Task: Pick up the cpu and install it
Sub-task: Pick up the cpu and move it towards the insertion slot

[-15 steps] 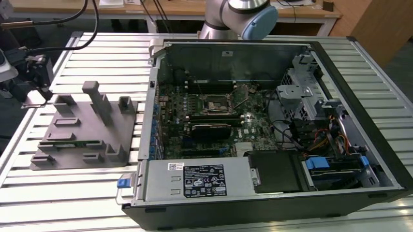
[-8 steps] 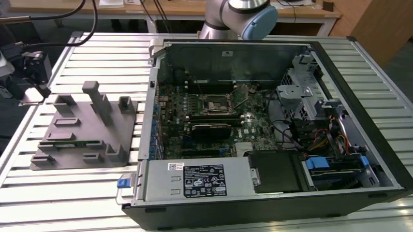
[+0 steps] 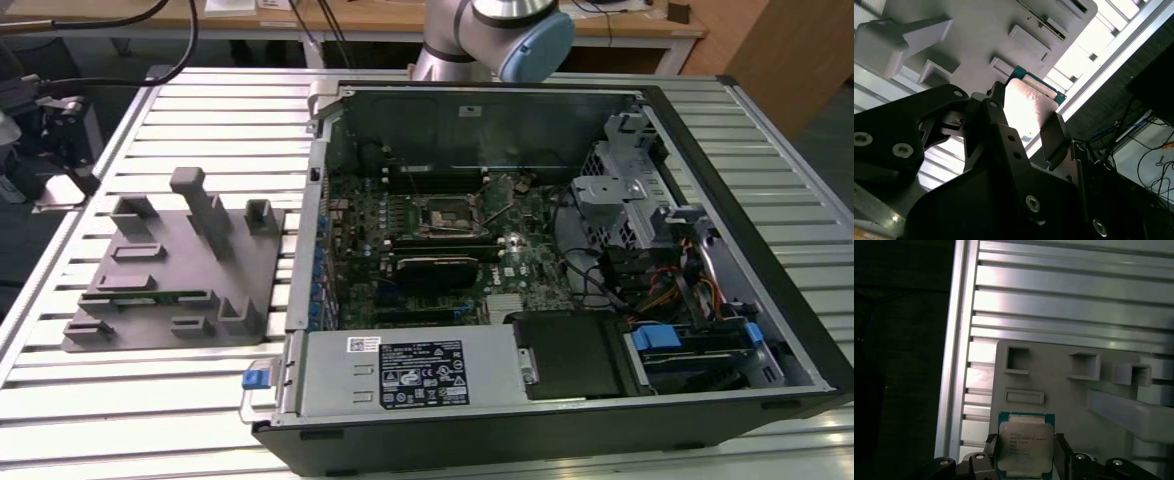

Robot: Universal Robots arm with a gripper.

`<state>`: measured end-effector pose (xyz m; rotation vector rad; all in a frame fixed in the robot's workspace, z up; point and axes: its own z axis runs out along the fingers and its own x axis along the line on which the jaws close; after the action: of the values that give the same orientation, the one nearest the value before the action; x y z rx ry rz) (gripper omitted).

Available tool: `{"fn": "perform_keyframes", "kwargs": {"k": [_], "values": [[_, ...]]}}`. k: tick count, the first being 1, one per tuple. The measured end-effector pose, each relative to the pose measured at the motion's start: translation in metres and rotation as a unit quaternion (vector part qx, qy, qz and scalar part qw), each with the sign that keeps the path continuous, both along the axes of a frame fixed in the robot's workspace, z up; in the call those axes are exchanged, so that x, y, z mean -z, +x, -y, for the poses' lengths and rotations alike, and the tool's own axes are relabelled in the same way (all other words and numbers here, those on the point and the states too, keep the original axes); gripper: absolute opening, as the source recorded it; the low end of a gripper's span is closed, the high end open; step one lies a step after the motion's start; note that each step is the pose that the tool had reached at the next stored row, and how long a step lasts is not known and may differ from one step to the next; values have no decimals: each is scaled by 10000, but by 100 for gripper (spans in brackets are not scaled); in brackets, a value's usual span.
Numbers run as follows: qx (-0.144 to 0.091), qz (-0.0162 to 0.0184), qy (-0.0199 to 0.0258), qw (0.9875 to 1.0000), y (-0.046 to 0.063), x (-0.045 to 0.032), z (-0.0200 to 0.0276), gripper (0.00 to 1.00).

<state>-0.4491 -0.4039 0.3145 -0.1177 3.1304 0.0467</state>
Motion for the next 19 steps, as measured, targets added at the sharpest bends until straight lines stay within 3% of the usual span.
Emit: {"fn": "perform_keyframes", "kwargs": {"k": [19], "values": [[0, 22, 0, 10000, -18, -260, -12, 53]]}}
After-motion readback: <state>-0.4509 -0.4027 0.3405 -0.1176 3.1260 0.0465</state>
